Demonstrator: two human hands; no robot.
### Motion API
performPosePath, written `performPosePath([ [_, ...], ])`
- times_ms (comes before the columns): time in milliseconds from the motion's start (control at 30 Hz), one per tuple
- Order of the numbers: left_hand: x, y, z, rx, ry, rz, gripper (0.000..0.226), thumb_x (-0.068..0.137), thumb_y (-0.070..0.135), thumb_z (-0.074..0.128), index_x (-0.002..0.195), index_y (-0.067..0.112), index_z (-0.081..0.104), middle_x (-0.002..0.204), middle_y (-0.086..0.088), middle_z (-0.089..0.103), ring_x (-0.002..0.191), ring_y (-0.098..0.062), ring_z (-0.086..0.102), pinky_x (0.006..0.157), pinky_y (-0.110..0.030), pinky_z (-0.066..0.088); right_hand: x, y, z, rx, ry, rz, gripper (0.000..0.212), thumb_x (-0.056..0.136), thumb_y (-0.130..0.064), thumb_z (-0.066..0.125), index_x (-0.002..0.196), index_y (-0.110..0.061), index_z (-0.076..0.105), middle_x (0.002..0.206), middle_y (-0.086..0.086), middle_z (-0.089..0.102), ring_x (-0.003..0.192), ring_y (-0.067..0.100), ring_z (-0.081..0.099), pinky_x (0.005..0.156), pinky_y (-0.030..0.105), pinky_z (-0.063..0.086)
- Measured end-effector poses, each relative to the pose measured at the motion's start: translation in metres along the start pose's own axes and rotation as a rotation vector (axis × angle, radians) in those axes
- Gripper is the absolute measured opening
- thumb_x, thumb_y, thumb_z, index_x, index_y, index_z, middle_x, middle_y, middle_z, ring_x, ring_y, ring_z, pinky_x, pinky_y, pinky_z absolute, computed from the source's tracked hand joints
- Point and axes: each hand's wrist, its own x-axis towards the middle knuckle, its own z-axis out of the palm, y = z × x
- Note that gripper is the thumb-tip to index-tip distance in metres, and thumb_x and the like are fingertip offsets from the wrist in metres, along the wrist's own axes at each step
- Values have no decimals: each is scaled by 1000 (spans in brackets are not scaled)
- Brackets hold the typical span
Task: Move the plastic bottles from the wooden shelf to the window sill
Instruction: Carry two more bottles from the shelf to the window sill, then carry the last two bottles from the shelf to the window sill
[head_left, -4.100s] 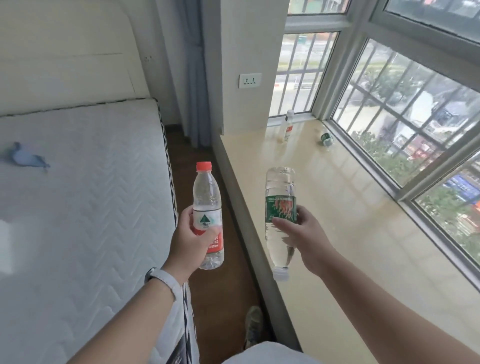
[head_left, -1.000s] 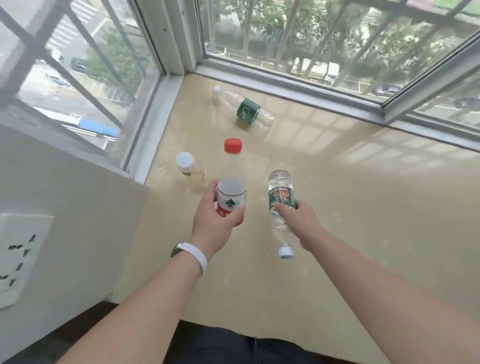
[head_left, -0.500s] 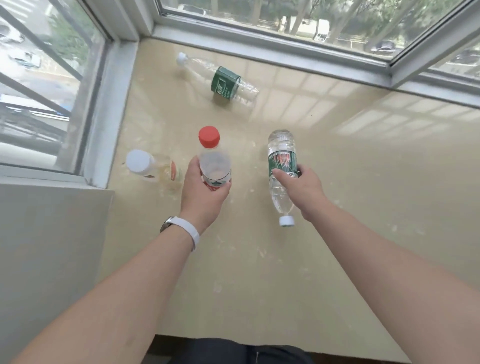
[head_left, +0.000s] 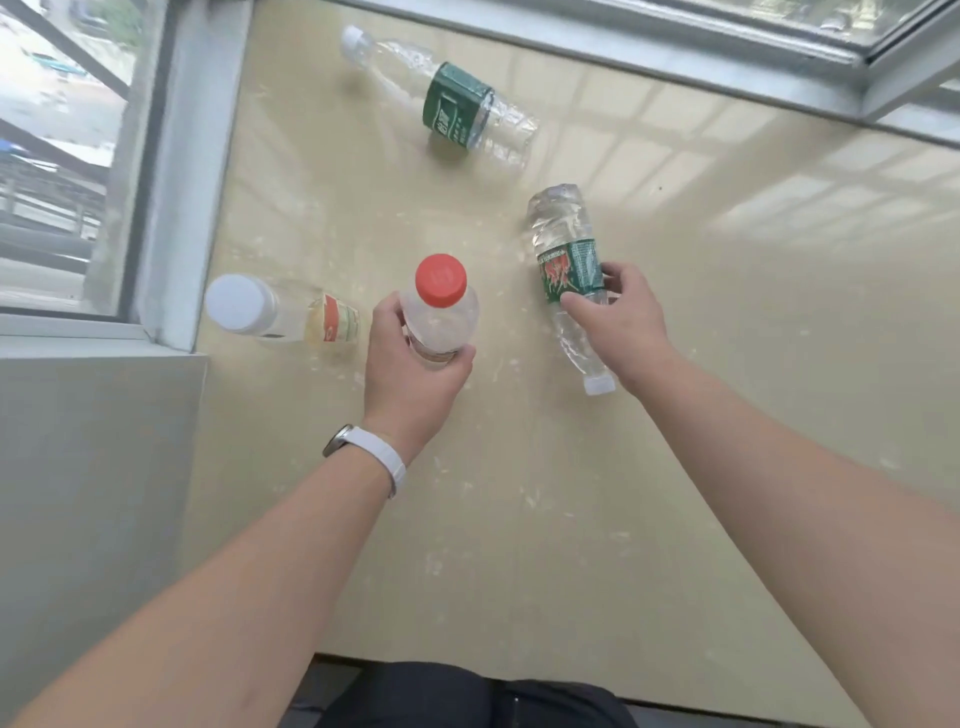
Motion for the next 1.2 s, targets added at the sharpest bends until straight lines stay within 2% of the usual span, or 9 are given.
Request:
performPosePath([
  [133, -2, 0, 0, 11, 29, -6, 55, 75, 17, 81, 120, 20, 48, 113, 3, 63, 101, -4, 63, 84, -18, 50, -8, 1, 1, -47, -29, -44, 54, 81, -28, 70, 132, -27, 51, 125, -8, 58, 109, 11, 58, 97, 36, 49],
  [267, -5, 2, -6, 31, 45, 10, 51, 75, 13, 81, 119, 15, 54, 106, 7, 65, 94, 9, 61, 77, -4, 42, -16, 0, -2, -143, -43, -112, 51, 85, -24, 64, 134, -22, 50, 134, -4, 53, 122, 13, 51, 101, 32, 42],
  [367, -11, 2, -11, 19, 7, -27, 57, 76, 17, 82, 118, 35, 49, 114, 11, 62, 100, 8, 59, 83, -7, 43, -27, 1, -8, -288, -66, -207, 51, 90, -25, 61, 139, -20, 48, 139, -1, 49, 127, 16, 47, 97, 26, 36],
  [467, -22, 3, -18, 20, -44, -60, 63, 77, 19, 79, 113, 52, 40, 121, 22, 56, 112, 8, 52, 92, -15, 39, -44, 3, -14, -467, -94, -346, 51, 93, -28, 58, 142, -17, 47, 141, 1, 49, 127, 21, 45, 98, 29, 34],
  [633, -53, 14, -36, 83, -80, -121, 76, 82, 22, 75, 144, 32, 31, 141, 6, 44, 130, -8, 43, 107, -30, 34, -77, -1, -28, -632, -117, -487, 49, 95, -28, 57, 141, -15, 49, 144, 5, 50, 128, 27, 45, 104, 37, 36],
  [733, -82, 27, -51, 127, -86, -131, 74, 88, 23, 70, 149, 24, 28, 148, 2, 39, 133, -10, 39, 110, -32, 32, -103, -4, -38, -713, -105, -553, 48, 93, -27, 60, 137, -12, 54, 141, 7, 54, 123, 31, 51, 101, 41, 41],
  [867, -120, 48, -77, 258, -131, -31, 68, 91, 25, 66, 149, 17, 32, 152, 0, 38, 139, -12, 35, 112, -31, 29, -145, -13, -53, -781, -115, -613, 51, 91, -32, 60, 137, -9, 55, 142, 10, 54, 125, 34, 52, 102, 44, 43],
  [1000, -156, 74, -108, 414, -169, 162, 61, 94, 28, 62, 148, 16, 37, 149, 2, 41, 138, -12, 35, 106, -22, 24, -196, -30, -73, -811, -79, -654, 53, 95, -36, 56, 144, -15, 49, 148, 5, 49, 135, 27, 44, 108, 38, 33],
  [1200, -188, 106, -148, 656, -187, 535, 58, 92, 36, 57, 144, 15, 48, 152, -7, 43, 141, -23, 35, 115, -37, 28, -269, -50, -104, -884, 38, -693, 53, 98, -41, 51, 146, -19, 45, 152, 2, 44, 138, 23, 38, 108, 32, 26],
])
